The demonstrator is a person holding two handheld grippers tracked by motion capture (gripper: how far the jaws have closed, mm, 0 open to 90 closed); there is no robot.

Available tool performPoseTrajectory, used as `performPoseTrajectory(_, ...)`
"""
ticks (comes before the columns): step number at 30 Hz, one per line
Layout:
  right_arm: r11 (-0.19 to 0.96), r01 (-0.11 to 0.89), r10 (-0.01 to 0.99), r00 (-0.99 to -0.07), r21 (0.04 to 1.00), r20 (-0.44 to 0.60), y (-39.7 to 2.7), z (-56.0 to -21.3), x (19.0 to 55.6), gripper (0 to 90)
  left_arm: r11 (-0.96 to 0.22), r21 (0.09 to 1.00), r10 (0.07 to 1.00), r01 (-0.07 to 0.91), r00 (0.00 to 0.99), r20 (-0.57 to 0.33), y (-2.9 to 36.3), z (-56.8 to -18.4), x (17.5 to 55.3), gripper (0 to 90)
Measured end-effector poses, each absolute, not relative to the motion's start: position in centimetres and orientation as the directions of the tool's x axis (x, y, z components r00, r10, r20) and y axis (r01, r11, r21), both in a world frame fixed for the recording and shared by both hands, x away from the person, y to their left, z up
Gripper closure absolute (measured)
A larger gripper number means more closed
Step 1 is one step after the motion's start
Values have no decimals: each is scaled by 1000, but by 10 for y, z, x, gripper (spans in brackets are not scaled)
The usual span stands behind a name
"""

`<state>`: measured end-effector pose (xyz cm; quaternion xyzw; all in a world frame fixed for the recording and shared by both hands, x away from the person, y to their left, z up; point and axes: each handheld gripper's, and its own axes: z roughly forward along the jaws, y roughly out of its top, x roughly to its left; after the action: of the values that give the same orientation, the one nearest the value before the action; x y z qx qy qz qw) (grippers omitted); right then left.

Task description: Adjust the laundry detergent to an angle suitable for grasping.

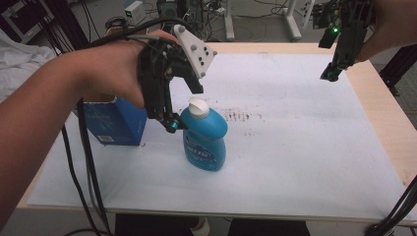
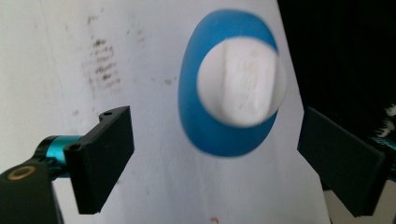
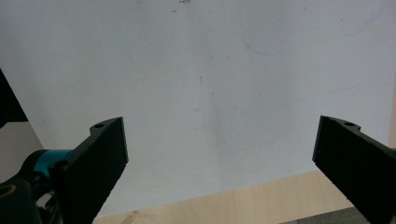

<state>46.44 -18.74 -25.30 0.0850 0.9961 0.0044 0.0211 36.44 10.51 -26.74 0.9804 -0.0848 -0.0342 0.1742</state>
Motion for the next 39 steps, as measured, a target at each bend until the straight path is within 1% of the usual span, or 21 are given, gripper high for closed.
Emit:
performPoseTrajectory(2,985,172,172,-984,10,-42,-187,-253,465,25,-945,301,-143,-125,989,-39,107,-266,368,86)
performPoseTrajectory(4,986,169,169,-985,11,-42,-187,-253,465,25,-955,276,-122,-105,992,-44,108,-264,371,78)
performPoseTrajectory(14,986,167,167,-985,13,-39,-189,-254,467,25,-978,202,-68,-55,996,-56,113,-248,376,59)
performPoseTrajectory(17,986,169,169,-985,14,-39,-189,-254,467,25,-985,173,-39,-30,998,-50,117,-245,380,30)
performPoseTrajectory(19,986,165,166,-985,19,-39,-189,-255,467,25,-987,158,-19,-11,999,-46,120,-244,383,17)
performPoseTrajectory(25,986,165,166,-986,16,-35,-188,-255,468,25,-991,135,12,17,999,-36,125,-242,388,16)
performPoseTrajectory(28,986,168,168,-985,13,-31,-187,-255,467,25,-994,101,32,35,999,-26,126,-242,391,16)
performPoseTrajectory(32,986,168,169,-985,14,-32,-186,-255,467,25,-995,86,53,55,998,-32,127,-240,394,16)
performPoseTrajectory(36,987,161,161,-986,15,-31,-186,-256,468,25,-995,83,53,55,998,-27,128,-237,397,17)
performPoseTrajectory(39,986,165,166,-986,10,-28,-185,-257,469,25,-995,62,76,80,996,-53,130,-238,401,17)
